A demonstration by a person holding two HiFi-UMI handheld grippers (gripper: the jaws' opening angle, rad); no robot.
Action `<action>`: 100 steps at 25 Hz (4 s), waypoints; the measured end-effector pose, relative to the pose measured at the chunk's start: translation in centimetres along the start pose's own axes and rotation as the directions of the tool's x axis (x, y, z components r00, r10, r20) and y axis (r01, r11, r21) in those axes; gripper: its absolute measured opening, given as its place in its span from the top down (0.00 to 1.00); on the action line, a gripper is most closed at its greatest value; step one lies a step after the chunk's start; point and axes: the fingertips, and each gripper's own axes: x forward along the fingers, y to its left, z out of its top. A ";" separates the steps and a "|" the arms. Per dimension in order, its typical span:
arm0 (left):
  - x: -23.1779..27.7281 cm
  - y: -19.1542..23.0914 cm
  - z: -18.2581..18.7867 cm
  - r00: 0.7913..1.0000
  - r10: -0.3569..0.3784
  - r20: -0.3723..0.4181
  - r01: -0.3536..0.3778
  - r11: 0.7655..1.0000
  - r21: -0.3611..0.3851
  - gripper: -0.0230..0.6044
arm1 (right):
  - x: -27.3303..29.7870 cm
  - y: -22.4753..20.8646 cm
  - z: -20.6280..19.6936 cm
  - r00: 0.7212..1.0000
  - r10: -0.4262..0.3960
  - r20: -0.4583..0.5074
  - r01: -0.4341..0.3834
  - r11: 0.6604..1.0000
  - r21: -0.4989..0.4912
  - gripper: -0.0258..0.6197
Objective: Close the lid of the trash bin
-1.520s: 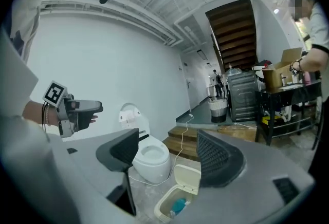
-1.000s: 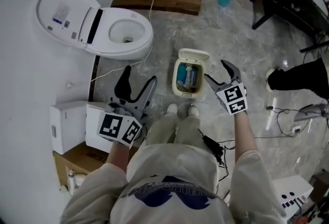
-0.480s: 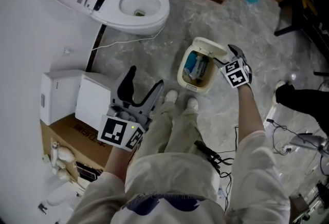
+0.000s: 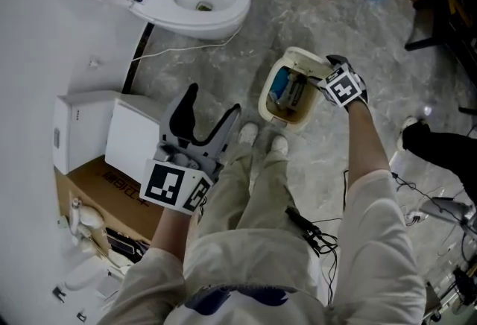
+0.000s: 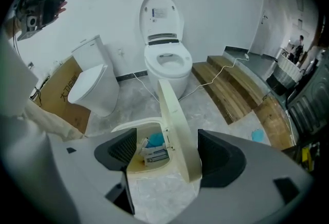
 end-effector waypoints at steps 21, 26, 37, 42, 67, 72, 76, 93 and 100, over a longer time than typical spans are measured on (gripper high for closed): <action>12.5 -2.6 -1.2 0.987 -0.162 0.012 0.161 0.983 0.089 0.44 | 1.8 14.3 -5.5 0.986 0.148 0.083 -0.142 0.987 -0.070 0.41; 13.7 -2.7 -4.2 0.986 -0.167 -0.006 0.167 0.983 0.076 0.44 | 4.6 17.4 -8.0 0.978 0.196 0.071 -0.192 0.980 -0.058 0.42; 15.3 -1.4 -8.1 0.990 -0.141 -0.019 0.142 0.988 0.055 0.44 | 9.5 19.8 -11.5 0.967 0.256 -0.006 -0.256 0.965 -0.054 0.42; 15.7 -1.0 -8.7 0.990 -0.138 -0.018 0.139 0.989 0.053 0.44 | 10.7 20.1 -12.5 0.962 0.267 -0.052 -0.271 0.959 -0.079 0.42; 15.8 0.0 -9.0 0.991 -0.134 -0.023 0.135 0.989 0.058 0.44 | 13.1 20.7 -14.0 0.925 0.306 -0.226 -0.331 0.941 -0.078 0.38; 15.3 -0.7 -8.4 0.990 -0.144 -0.014 0.144 0.988 0.046 0.44 | 12.9 20.1 -13.3 0.930 0.318 -0.186 -0.315 0.948 0.049 0.40; 13.9 -1.3 -6.9 0.989 -0.148 -0.018 0.148 0.988 0.050 0.44 | 9.0 18.0 -10.1 0.975 0.220 0.033 -0.222 0.949 0.225 0.39; -0.7 -10.2 11.5 0.958 -0.246 0.145 0.236 0.969 0.077 0.45 | -38.0 11.9 11.0 0.576 -0.488 0.656 0.079 0.832 0.550 0.71; -5.0 -13.0 13.8 0.933 -0.301 0.200 0.273 0.950 0.153 0.59 | -42.7 17.4 13.9 0.487 -0.500 0.716 0.192 0.861 0.470 0.90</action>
